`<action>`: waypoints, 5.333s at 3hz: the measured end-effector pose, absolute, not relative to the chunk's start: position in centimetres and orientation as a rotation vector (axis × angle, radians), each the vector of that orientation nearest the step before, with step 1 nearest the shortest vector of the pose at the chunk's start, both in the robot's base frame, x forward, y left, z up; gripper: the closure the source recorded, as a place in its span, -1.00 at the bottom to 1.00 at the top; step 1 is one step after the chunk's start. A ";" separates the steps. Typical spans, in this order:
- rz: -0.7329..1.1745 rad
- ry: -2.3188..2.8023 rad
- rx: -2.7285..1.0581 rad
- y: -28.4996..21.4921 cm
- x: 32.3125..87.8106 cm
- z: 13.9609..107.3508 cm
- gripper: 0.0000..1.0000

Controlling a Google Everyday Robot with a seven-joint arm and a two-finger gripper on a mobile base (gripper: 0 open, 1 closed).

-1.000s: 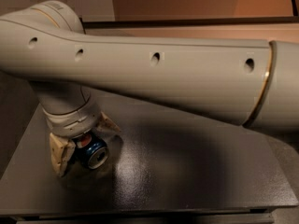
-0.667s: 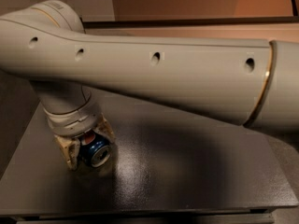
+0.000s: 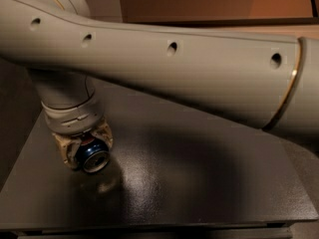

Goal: Place pepsi can upright

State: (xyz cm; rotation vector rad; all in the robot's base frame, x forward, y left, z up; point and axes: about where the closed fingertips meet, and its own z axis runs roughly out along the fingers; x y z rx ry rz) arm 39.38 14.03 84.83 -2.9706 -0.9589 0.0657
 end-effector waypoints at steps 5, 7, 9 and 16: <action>0.158 0.368 -2.734 15.3 44.1 91.5 1.00; 0.224 0.529 -2.563 16.0 44.9 92.5 1.00; 0.335 0.607 -2.412 14.8 45.1 93.3 1.00; 0.782 0.783 -2.028 12.8 45.1 97.7 1.00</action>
Offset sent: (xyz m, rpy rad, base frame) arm 0.0368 0.0024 0.0590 0.1570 0.0602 -0.6775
